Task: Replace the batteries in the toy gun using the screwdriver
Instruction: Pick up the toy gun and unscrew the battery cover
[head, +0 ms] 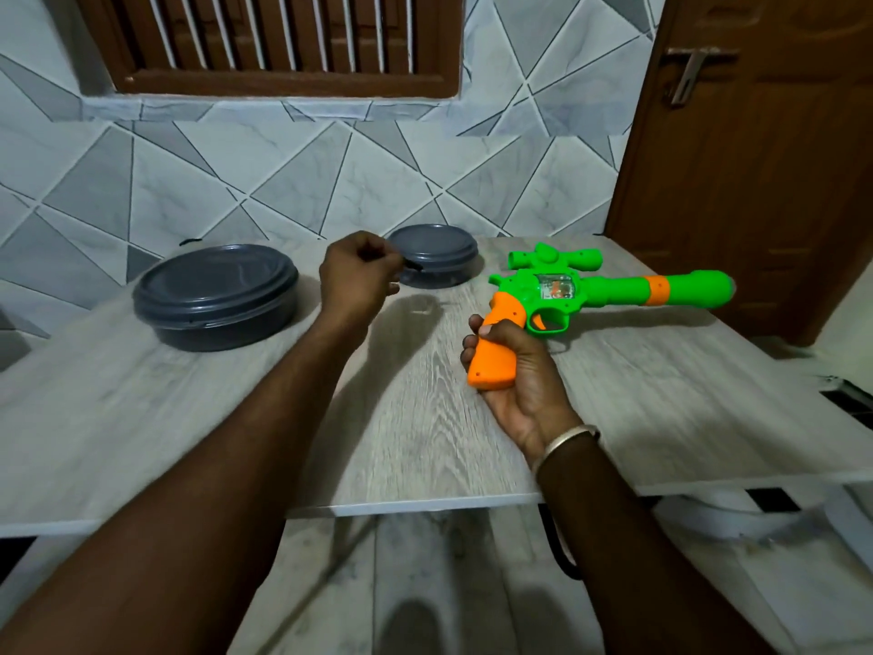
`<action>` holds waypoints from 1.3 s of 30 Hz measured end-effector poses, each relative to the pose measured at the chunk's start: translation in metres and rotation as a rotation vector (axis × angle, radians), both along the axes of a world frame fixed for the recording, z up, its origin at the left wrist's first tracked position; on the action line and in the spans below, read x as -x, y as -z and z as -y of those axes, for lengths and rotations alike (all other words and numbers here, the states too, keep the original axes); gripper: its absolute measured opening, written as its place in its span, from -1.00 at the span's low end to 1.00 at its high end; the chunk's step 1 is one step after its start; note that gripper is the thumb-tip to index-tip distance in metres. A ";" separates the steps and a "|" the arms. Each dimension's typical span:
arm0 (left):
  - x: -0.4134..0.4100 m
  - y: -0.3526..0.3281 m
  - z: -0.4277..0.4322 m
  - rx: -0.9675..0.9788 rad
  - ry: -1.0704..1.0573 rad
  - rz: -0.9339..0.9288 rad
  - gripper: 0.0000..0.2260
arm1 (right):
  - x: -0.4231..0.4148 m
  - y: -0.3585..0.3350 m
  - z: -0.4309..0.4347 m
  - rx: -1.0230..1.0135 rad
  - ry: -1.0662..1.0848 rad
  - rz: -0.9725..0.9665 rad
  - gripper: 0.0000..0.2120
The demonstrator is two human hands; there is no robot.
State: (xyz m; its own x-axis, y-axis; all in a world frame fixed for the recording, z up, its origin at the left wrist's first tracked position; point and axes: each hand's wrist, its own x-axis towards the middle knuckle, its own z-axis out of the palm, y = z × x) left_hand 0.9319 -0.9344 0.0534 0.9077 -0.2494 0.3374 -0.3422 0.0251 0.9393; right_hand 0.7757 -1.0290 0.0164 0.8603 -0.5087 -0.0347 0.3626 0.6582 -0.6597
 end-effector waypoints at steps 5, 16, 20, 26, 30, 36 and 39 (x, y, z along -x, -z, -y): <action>0.045 -0.009 -0.004 0.126 0.283 -0.052 -0.95 | 0.003 0.002 0.002 -0.062 0.054 0.036 -0.88; 0.087 0.001 -0.003 0.112 0.354 0.118 -0.73 | 0.000 0.007 0.005 -0.082 0.108 0.032 -0.87; 0.090 0.004 0.000 0.090 0.342 0.148 -0.78 | -0.003 0.009 0.008 -0.086 0.105 0.042 -0.87; 0.093 0.009 0.003 -0.027 0.344 0.326 -0.77 | -0.007 0.012 0.008 -0.069 0.096 0.080 -0.81; 0.097 0.008 0.006 -0.124 0.303 0.490 -0.75 | -0.010 0.012 0.009 -0.067 0.110 0.109 -0.78; 0.095 0.012 0.010 -0.136 0.187 0.552 -0.81 | -0.013 0.015 0.009 -0.028 0.087 0.029 -0.87; 0.092 0.016 0.011 -0.108 0.169 0.500 -0.80 | -0.014 0.016 0.011 -0.038 0.082 0.023 -0.89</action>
